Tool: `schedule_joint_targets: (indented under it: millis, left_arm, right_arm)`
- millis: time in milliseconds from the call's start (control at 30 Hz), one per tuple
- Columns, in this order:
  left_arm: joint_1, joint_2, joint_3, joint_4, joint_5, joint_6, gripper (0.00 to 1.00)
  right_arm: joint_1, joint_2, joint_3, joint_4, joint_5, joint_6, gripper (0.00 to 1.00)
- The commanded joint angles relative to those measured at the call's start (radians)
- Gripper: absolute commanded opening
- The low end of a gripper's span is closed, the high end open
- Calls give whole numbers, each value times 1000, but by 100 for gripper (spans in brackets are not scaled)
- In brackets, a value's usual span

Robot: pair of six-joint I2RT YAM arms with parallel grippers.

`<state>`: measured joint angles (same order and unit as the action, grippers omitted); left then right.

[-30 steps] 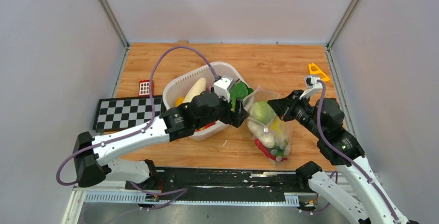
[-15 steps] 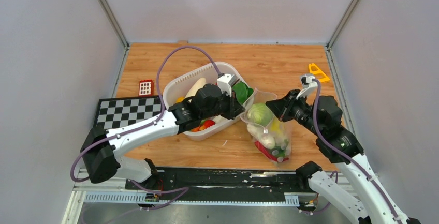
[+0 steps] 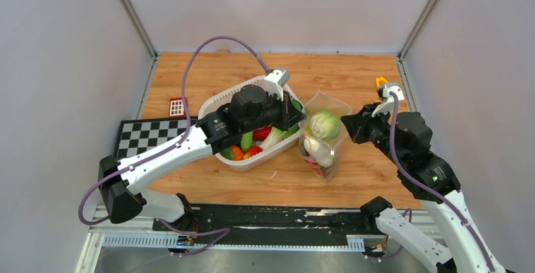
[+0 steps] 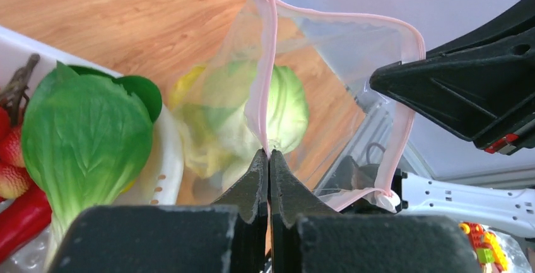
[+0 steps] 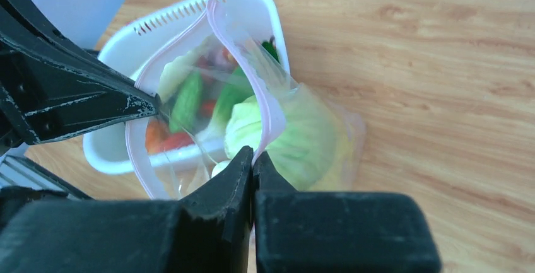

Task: Place the food in the zip-top bag and seal the zipper
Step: Adjust the zipper food storage bag at the center of the board, then pick up the fake vegetable from the bin.

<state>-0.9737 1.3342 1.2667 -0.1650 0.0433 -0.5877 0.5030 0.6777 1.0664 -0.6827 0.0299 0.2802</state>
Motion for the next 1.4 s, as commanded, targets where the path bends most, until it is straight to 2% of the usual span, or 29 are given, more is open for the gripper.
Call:
schedule_joint_targets:
  millis: [0, 67, 167, 233, 367, 400, 433, 567, 767, 933, 1000, 1133, 1367]
  left_arm:
    - [7, 37, -16, 19, 72, -62, 0]
    - [7, 36, -18, 74, 131, -83, 0]
    - [7, 18, -33, 131, 147, -94, 0]
    - [7, 12, -34, 110, 118, -84, 0]
    - [7, -8, -65, 67, 39, -53, 0]
    - [7, -17, -76, 54, 10, -43, 5]
    - [7, -28, -84, 38, -18, -31, 15]
    - [10, -73, -103, -26, -86, 32, 60]
    - [17, -164, -130, -67, -94, 109, 88]
    - [18, -242, -153, -117, -99, 186, 97]
    - [19, -264, -160, -163, -160, 211, 99]
    - [59, -273, -172, -238, -270, 220, 100]
    - [148, -229, -201, -323, -349, 194, 100]
  right_arm:
    - [3, 82, 42, -138, 21, 5, 1]
    - [4, 76, 62, -157, 41, 27, 1]
    - [3, -19, 7, -17, -3, 40, 5]
    - [3, -52, -8, 44, -72, 40, 8]
    - [3, -3, 48, -29, -86, 56, 3]
    - [4, 2, 42, -31, -85, 58, 3]
    - [4, 3, 32, -27, -81, 62, 2]
    - [3, -23, -17, 14, -81, 86, 2]
    - [3, -16, -33, 28, -91, 95, 2]
    - [3, -18, -44, 39, -93, 99, 2]
    - [4, -18, -47, 43, -96, 101, 2]
    - [3, -17, -51, 50, -106, 103, 2]
    - [4, -21, -60, 55, -115, 108, 2]
